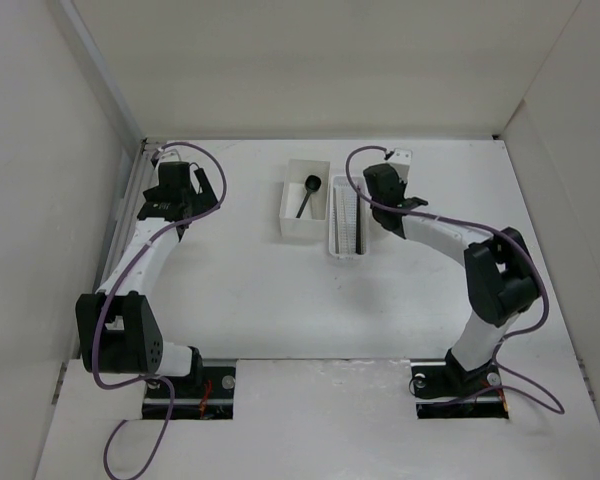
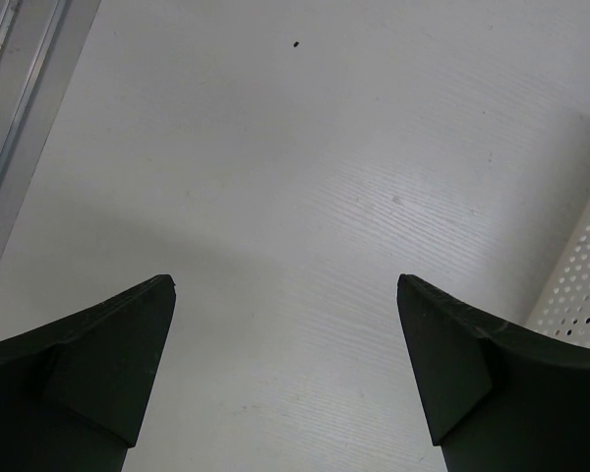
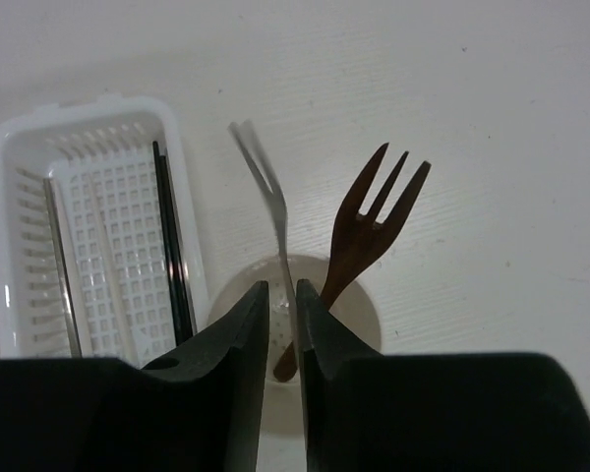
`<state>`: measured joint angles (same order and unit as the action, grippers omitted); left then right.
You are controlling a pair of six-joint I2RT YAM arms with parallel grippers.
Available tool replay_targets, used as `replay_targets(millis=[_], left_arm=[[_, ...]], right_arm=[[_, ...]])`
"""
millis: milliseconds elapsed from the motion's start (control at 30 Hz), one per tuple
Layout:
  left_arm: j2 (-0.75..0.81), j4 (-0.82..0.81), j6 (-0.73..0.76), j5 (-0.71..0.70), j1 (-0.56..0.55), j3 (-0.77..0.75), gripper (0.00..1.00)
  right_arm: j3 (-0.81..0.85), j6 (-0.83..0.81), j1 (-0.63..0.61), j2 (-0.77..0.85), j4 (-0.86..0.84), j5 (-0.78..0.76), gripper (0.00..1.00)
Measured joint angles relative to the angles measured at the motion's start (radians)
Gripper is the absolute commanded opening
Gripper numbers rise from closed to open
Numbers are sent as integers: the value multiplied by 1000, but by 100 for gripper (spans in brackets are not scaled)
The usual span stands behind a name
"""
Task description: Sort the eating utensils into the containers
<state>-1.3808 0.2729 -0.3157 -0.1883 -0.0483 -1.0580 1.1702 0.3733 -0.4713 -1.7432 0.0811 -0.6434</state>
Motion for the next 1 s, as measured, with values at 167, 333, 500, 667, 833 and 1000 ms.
replay_targets(millis=[167, 333, 500, 667, 833, 1000], left_arm=[[0, 0, 0, 0, 0, -1, 95], [0, 0, 0, 0, 0, -1, 95], [0, 2, 5, -7, 0, -6, 96], [-26, 7, 27, -88, 2, -69, 98], [-68, 14, 45, -131, 64, -153, 98], [-117, 50, 103, -154, 172, -255, 98]], right_arm=[[-24, -3, -21, 23, -10, 0, 35], [-69, -4, -34, 115, -8, -8, 35], [-64, -31, -20, 259, 3, -8, 55], [185, -74, 246, 267, 138, 208, 71], [425, -116, 567, 129, 236, 318, 79], [447, -123, 753, 17, 321, 430, 80]])
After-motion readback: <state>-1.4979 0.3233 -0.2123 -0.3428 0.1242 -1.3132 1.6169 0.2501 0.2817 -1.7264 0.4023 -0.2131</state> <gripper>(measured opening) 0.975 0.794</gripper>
